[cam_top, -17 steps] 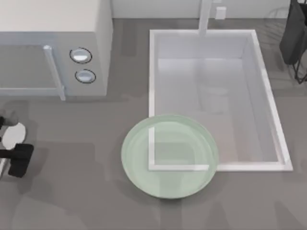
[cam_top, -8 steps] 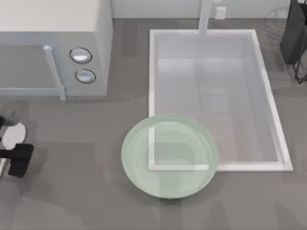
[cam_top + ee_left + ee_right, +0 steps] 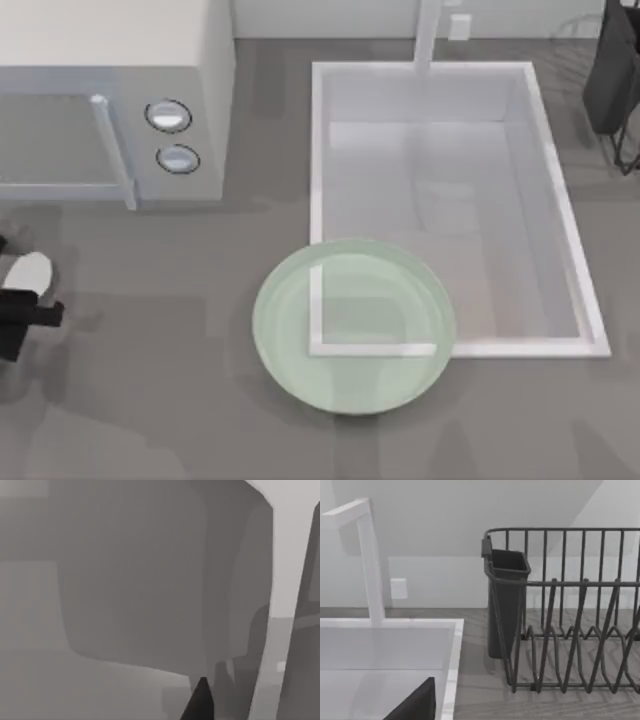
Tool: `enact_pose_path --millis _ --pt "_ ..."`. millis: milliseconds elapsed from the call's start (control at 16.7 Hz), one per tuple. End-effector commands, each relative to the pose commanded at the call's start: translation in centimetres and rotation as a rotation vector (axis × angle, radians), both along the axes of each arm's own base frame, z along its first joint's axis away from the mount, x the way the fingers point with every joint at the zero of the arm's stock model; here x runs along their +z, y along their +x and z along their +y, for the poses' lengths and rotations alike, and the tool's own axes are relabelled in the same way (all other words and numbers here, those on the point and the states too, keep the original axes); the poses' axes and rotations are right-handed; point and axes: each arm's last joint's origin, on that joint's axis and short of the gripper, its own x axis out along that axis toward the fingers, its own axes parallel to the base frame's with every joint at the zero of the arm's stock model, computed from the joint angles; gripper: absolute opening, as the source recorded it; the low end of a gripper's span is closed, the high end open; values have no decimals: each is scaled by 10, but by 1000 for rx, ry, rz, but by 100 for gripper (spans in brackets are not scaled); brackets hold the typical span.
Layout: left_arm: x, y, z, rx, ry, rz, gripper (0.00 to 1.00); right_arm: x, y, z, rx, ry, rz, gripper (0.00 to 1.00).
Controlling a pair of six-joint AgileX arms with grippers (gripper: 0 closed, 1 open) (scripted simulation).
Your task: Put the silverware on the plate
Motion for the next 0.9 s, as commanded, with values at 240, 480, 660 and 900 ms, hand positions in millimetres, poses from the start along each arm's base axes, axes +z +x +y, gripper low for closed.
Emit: enact_pose_path --millis 240,480,660,900 --pt "40 2 0 -1 -2 20 0 0 0 0 0 0 0 100" --pt "83 -2 -1 -2 -1 13 0 0 0 0 0 0 0 100" --pt "90 -3 -1 -2 0 3 0 0 0 0 0 0 0 100" --pt "88 -3 -2 2 0 11 0 0 0 0 0 0 0 100"
